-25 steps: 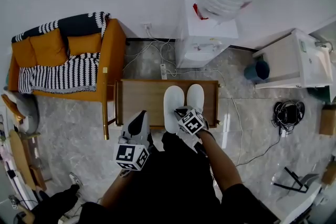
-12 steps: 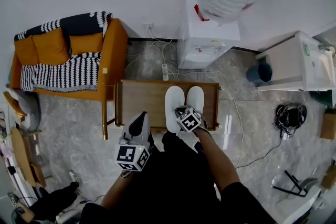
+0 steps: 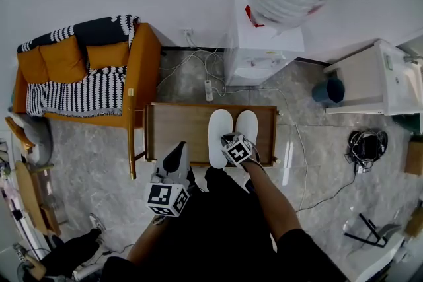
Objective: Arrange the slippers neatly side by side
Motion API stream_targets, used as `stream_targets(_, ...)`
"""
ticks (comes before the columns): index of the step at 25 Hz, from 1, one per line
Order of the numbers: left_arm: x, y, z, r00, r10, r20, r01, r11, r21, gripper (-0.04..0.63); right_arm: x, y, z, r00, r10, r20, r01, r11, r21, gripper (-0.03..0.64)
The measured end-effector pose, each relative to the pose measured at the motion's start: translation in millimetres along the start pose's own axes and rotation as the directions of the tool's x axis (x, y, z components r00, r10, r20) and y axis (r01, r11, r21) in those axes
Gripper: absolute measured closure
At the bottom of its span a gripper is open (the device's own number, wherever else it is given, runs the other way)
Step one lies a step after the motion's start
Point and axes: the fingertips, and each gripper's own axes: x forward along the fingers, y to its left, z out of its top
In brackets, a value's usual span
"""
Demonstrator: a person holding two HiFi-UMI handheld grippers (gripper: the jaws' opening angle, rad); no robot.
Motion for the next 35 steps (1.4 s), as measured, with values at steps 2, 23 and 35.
stream_targets(2,3.0,1.7,0.7,1.0,-0.001,-0.004,0.001,1.0,-0.002,0.583,2.9,-4.0,-0.7,1.0,-0.007,-0.001,0.007,1.0,0.022,0.591)
stream_targets(23,15.1,5.9,1.2,0.999,-0.035,-0.031,0.035,0.999,-0.003,0.583,4.2,-14.1,-4.6,1.0,-0.029,-0.006,0.03,0.989,0.143,0.508)
stream_targets(35,1.2,10.1,12.0,0.997,-0.077,-0.01,0.077,0.997,0.024,0.583,-60.2,-37.7,25.7,0.969,-0.196,0.15,0.142,0.94,0.31,0.494)
